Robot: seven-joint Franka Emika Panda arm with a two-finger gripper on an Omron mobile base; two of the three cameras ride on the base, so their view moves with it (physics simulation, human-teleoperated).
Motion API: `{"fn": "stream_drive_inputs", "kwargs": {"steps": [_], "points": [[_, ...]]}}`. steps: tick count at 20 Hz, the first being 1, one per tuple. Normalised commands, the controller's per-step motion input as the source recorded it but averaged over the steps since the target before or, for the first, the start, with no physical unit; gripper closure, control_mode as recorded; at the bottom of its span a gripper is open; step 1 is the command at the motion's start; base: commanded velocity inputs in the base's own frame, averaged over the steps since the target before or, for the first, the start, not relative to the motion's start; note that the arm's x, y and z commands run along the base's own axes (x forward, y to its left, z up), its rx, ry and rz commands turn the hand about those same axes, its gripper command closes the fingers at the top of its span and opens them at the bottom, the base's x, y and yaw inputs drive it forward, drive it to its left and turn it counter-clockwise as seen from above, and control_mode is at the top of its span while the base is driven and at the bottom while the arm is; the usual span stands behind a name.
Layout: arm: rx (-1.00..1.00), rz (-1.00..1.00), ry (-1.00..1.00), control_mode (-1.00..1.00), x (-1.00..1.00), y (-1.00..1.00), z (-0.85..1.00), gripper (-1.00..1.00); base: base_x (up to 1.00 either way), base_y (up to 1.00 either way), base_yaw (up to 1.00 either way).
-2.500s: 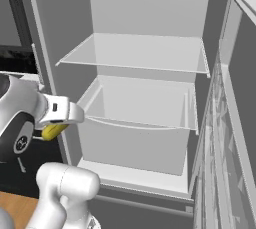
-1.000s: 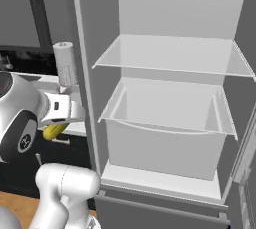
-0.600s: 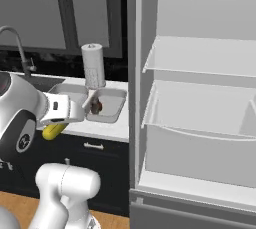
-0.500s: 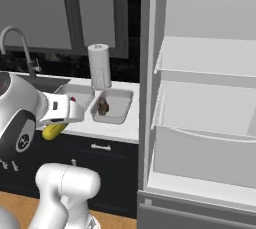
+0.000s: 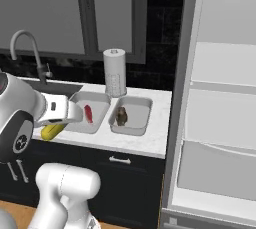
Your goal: Place one cucumber and one steak in each tupperware on the nearby counter, to pack two identical lunches.
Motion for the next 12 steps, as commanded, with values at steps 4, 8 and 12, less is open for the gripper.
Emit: {"fn": "stream_drive_inputs", "kwargs": {"steps": [4, 8, 12], "points": [[0.0, 0.0, 0.0, 1.0, 0.0, 0.0, 0.0, 1.0, 0.51, 0.19, 0.0], [0.0, 0.0, 0.0, 1.0, 0.0, 0.0, 0.0, 1.0, 0.12, 0.12, 0.0], [0.0, 0.0, 0.0, 1.0, 0.0, 0.0, 0.0, 1.0, 0.0, 0.0, 0.0]]}}
